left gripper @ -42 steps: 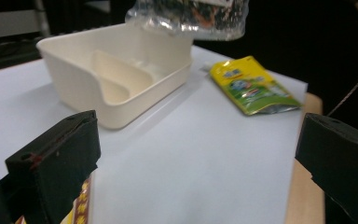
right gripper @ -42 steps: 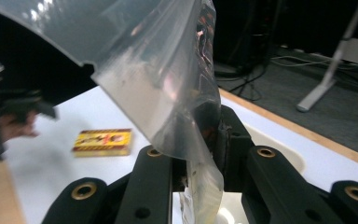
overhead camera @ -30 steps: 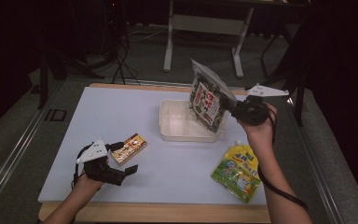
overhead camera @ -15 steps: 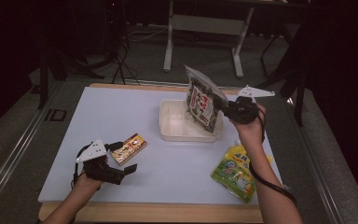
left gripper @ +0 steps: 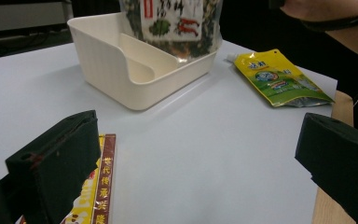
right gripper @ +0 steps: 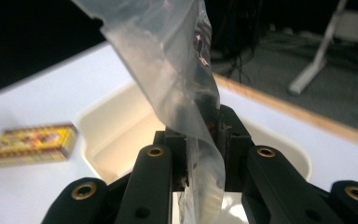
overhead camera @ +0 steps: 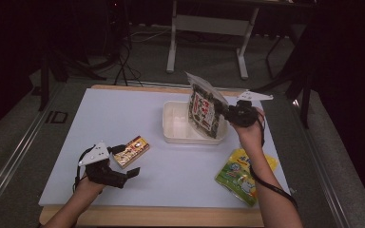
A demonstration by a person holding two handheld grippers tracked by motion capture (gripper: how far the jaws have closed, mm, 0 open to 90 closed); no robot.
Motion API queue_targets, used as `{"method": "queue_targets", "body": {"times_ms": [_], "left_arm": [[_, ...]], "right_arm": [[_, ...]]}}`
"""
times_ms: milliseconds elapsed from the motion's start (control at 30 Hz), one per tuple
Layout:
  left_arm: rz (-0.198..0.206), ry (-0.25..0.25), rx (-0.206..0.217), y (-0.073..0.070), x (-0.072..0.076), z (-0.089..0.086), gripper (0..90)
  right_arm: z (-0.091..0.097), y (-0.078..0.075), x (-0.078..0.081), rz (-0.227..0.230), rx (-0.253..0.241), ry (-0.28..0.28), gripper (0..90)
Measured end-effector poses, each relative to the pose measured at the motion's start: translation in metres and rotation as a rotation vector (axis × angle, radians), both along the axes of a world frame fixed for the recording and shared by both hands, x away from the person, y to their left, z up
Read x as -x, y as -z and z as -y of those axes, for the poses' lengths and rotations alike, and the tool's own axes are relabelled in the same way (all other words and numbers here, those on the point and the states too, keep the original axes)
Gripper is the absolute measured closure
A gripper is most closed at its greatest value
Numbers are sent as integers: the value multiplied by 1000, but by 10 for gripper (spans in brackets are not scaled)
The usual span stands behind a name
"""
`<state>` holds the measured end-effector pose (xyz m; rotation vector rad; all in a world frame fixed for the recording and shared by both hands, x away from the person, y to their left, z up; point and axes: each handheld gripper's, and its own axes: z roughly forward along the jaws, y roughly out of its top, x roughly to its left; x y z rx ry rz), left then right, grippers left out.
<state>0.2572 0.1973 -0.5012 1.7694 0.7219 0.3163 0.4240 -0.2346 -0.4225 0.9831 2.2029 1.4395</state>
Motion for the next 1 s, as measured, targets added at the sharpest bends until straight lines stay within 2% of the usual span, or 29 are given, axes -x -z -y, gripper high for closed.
{"method": "queue_targets", "body": {"times_ms": [100,300,367,500,600,667,700,767,900,967,1000], "left_arm": [[-1,0,-4,1,0,0,2],[-3,0,-7,1,0,1,2],[-3,-5,-12,2,-1,0,2],[-10,-20,13,3,-1,0,1],[2,-25,27,2,-1,0,2],[5,-26,32,2,-1,0,2],[10,-27,46,3,-1,-1,2],[24,-32,30,3,-2,-1,2],[62,-34,9,4,-1,-1,2],[62,-34,9,4,-1,-1,2],[75,-27,13,4,-1,1,2]], "right_arm": [[6,3,0,-3,-32,11,777],[7,2,-3,-8,-16,20,770],[9,2,-5,-23,-29,18,770],[13,2,-9,-49,-26,53,751],[12,0,-9,-70,-21,59,734],[10,-2,-6,-56,0,62,652],[9,-4,-6,-59,-9,61,616],[10,-8,-4,-46,-18,70,537],[13,-17,5,-17,-13,85,435],[15,-19,8,-14,-16,90,435],[19,-25,16,3,-26,98,345]]}}
